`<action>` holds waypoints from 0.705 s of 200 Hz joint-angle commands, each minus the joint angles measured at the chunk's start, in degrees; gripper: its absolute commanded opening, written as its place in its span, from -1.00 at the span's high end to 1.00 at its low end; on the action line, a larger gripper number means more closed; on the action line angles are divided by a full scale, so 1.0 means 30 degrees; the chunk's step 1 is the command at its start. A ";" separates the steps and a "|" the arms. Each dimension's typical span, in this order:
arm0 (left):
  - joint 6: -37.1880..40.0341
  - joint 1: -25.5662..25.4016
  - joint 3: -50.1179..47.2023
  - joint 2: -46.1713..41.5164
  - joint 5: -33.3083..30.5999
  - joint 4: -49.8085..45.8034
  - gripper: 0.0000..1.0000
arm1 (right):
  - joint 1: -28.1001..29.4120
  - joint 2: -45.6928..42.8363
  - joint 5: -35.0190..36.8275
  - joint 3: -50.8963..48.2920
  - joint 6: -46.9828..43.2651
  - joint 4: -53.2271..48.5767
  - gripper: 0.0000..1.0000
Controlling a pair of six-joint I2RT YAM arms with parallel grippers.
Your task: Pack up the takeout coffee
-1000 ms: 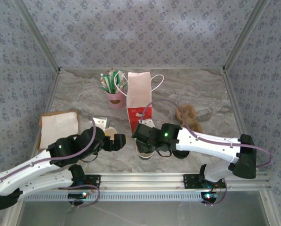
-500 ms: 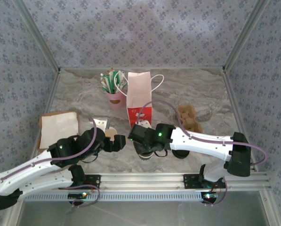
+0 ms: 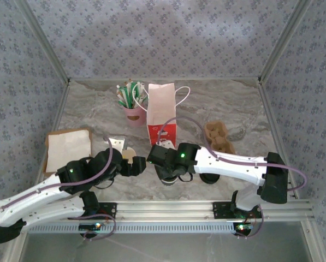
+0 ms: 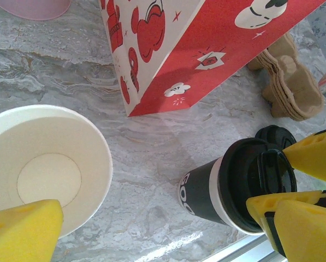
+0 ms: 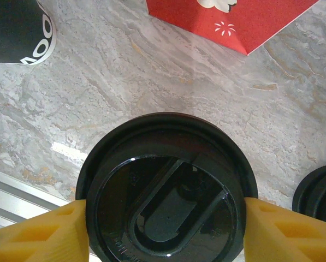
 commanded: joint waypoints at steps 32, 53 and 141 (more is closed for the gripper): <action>-0.0097 0.0109 0.0039 -0.0219 0.0294 0.0261 -0.99 | 0.0225 0.0522 0.0124 0.0504 -0.0068 -0.0726 -0.30; -0.0097 0.0110 0.0039 -0.0189 0.0277 0.0246 -0.99 | 0.0225 0.0655 0.0037 0.0507 -0.0061 -0.0748 -0.30; -0.0155 0.0110 -0.0015 -0.0219 0.0178 0.0235 -0.99 | 0.0253 0.0799 0.0022 0.0477 0.0029 -0.0911 -0.30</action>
